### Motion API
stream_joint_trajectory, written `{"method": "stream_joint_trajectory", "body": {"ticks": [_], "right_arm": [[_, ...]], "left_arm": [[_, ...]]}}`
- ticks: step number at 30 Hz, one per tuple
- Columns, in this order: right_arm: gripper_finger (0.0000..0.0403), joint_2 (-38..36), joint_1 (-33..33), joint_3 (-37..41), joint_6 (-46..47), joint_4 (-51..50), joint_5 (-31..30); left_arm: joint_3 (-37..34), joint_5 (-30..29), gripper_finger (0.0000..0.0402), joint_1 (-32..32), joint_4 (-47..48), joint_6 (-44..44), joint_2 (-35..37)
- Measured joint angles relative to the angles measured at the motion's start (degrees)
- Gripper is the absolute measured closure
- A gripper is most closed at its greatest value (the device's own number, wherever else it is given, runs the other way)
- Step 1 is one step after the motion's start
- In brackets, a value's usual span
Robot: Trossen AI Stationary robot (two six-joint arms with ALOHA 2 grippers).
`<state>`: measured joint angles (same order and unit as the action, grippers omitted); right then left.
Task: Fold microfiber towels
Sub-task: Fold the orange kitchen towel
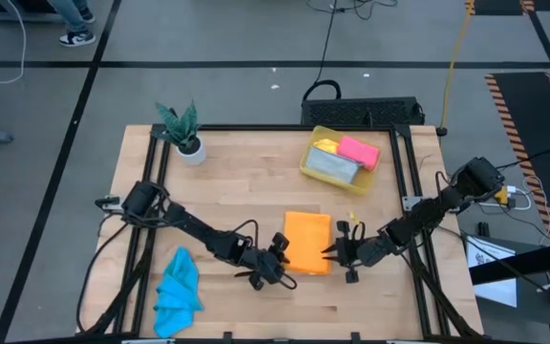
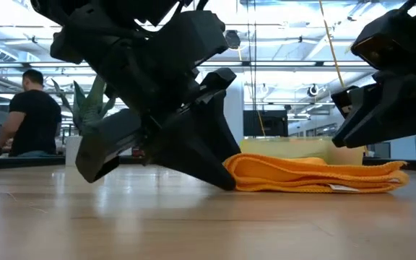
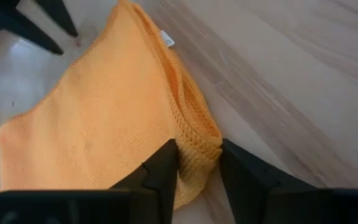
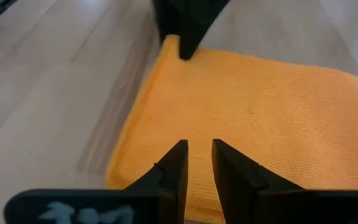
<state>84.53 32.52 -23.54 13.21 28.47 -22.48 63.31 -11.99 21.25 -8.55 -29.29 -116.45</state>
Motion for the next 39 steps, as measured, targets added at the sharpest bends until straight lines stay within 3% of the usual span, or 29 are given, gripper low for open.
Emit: {"method": "stream_joint_trajectory", "body": {"ticks": [8, 14, 20, 25, 33, 39], "right_arm": [[0.0331, 0.0, 1.9, 0.1, -10.2, 2.2, 1.2], [0.0285, 0.0, 5.4, 0.1, -20.0, 5.0, 7.5], [0.0232, 3.2, 9.6, 0.1, -24.7, 5.2, -0.9], [0.0211, 8.2, 9.6, -1.5, -25.0, 3.7, -4.7], [0.0222, 12.3, 9.5, -7.6, -24.6, -7.4, -5.9], [0.0277, 12.5, 9.3, -8.2, -23.9, -13.6, -9.0]], "left_arm": [[0.0, -0.6, 0.0389, 0.1, -3.9, 5.9, -0.1], [0.0, -1.4, 0.0381, 0.2, -8.1, 11.7, -0.1], [0.0, -0.8, 0.0394, 0.1, -8.2, 13.2, -0.1], [0.0, -0.6, 0.0374, 0.0, -8.0, 13.7, 0.0], [0.0, -0.6, 0.039, 0.0, -7.0, 14.8, 0.0], [0.0, -0.5, 0.0387, 0.1, -6.6, 16.4, 0.0]]}}
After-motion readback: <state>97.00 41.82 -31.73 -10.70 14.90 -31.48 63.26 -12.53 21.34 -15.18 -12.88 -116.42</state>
